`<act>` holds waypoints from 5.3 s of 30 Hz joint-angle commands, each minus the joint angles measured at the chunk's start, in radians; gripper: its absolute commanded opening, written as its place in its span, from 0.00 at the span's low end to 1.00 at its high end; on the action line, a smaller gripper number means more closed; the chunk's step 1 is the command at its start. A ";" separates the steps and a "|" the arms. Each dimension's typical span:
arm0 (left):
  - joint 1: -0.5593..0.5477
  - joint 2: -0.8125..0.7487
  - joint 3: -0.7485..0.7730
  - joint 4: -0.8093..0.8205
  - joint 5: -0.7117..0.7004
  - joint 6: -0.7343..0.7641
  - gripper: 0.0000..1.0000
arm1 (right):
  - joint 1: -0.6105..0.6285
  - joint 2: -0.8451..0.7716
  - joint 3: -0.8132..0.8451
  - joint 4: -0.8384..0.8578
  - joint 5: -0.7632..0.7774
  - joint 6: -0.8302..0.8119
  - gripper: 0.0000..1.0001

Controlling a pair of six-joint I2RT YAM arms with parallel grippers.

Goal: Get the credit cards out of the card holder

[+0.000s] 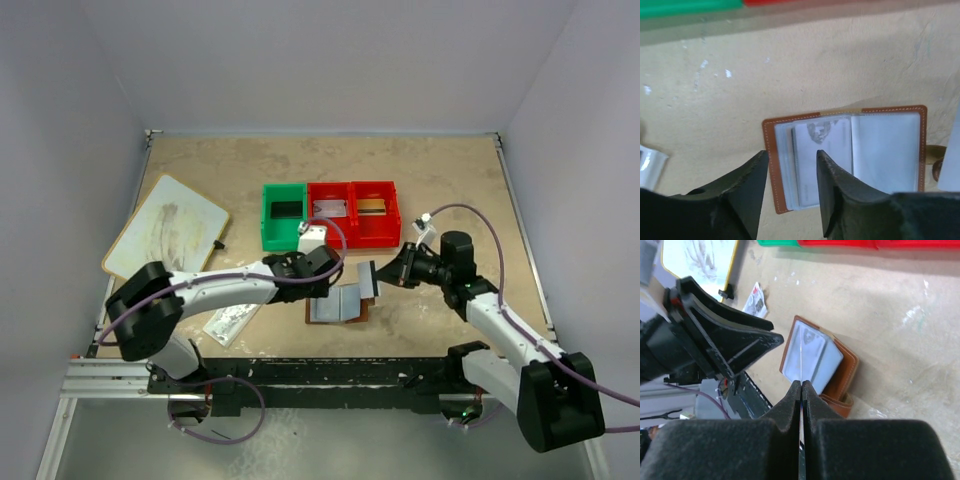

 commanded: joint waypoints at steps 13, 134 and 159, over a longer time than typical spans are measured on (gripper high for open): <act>0.413 -0.466 -0.083 -0.151 -0.101 0.135 0.73 | 0.215 0.079 0.359 0.102 0.509 -0.501 0.00; 0.662 -0.742 -0.116 -0.203 -0.279 0.379 0.78 | 0.385 1.015 1.005 0.021 0.650 -1.317 0.54; 0.662 -0.724 -0.116 -0.201 -0.262 0.382 0.78 | 0.383 0.936 0.952 0.098 0.578 -1.190 0.57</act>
